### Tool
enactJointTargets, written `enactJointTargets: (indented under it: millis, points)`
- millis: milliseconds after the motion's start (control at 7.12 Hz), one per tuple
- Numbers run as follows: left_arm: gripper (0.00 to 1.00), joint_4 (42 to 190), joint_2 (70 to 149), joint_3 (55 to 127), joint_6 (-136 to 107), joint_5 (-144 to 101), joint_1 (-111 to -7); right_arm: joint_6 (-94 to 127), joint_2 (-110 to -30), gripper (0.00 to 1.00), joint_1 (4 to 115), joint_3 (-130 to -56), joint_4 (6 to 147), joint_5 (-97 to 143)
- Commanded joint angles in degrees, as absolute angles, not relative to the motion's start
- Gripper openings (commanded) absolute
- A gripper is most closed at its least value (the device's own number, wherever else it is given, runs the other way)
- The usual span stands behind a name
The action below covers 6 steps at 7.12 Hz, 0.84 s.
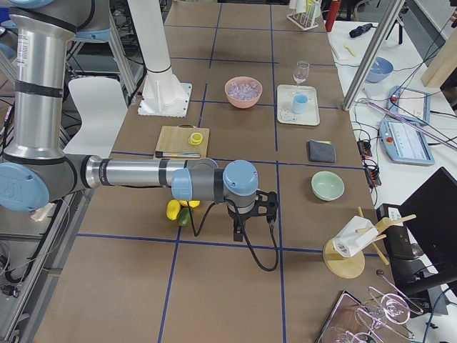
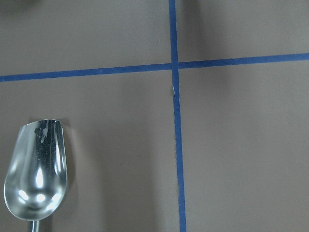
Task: Put ice in cup with scoop
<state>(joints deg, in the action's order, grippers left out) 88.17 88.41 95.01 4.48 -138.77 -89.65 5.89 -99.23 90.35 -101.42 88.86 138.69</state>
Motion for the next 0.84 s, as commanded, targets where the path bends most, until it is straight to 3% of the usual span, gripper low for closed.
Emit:
enactJointTargets:
  millis: [0, 281, 702]
  points:
    - [1.00, 88.15, 88.42, 95.36, 4.48, -138.69, -89.65, 5.80, -99.23, 1.00, 90.35, -101.86, 88.86, 138.78]
    - [1.00, 88.15, 88.42, 95.80, 4.48, -138.69, -89.65, 6.41, -99.05, 1.00, 90.35, -103.00, 88.86, 138.95]
    - [1.00, 90.68, 89.03, 105.00, 4.74, -139.39, -89.12, 6.59, -96.86, 1.00, 90.09, -104.76, 88.33, 139.74]
